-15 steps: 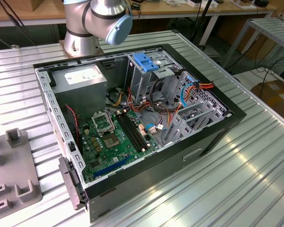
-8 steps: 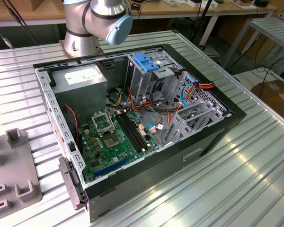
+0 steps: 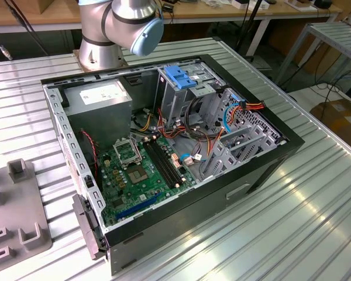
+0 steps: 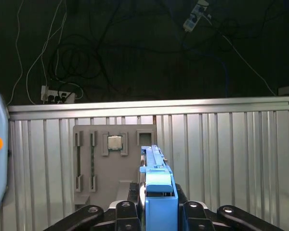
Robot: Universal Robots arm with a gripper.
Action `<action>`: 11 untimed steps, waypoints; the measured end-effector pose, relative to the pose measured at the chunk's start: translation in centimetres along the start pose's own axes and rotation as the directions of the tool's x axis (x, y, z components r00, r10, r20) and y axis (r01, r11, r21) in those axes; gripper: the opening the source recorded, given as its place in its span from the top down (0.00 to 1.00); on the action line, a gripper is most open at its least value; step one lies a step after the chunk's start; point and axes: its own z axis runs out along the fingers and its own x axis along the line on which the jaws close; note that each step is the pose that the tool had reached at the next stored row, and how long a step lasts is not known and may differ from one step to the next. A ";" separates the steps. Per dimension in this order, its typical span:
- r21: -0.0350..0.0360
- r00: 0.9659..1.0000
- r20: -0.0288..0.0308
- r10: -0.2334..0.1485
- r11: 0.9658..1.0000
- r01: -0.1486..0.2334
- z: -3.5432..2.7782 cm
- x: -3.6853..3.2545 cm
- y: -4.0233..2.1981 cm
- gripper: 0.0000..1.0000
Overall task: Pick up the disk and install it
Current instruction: 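Pick up the disk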
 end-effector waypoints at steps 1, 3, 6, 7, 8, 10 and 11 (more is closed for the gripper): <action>0.000 1.000 0.000 0.000 1.000 0.000 0.00 0.00 0.00 0.63; 0.000 1.000 0.000 0.000 1.000 0.000 -0.01 0.00 0.00 0.63; 0.000 1.000 0.000 0.000 1.000 0.000 -0.01 -0.01 -0.07 0.63; 0.000 1.000 0.000 0.000 1.000 0.000 -0.01 -0.01 -0.14 0.63; 0.000 1.000 0.000 0.000 1.000 0.000 -0.01 -0.01 -0.23 0.63; 0.000 1.000 0.000 0.000 1.000 0.000 -0.01 -0.03 -0.69 0.63; 0.000 1.000 0.000 0.000 1.000 0.000 -0.01 -0.03 -0.84 0.63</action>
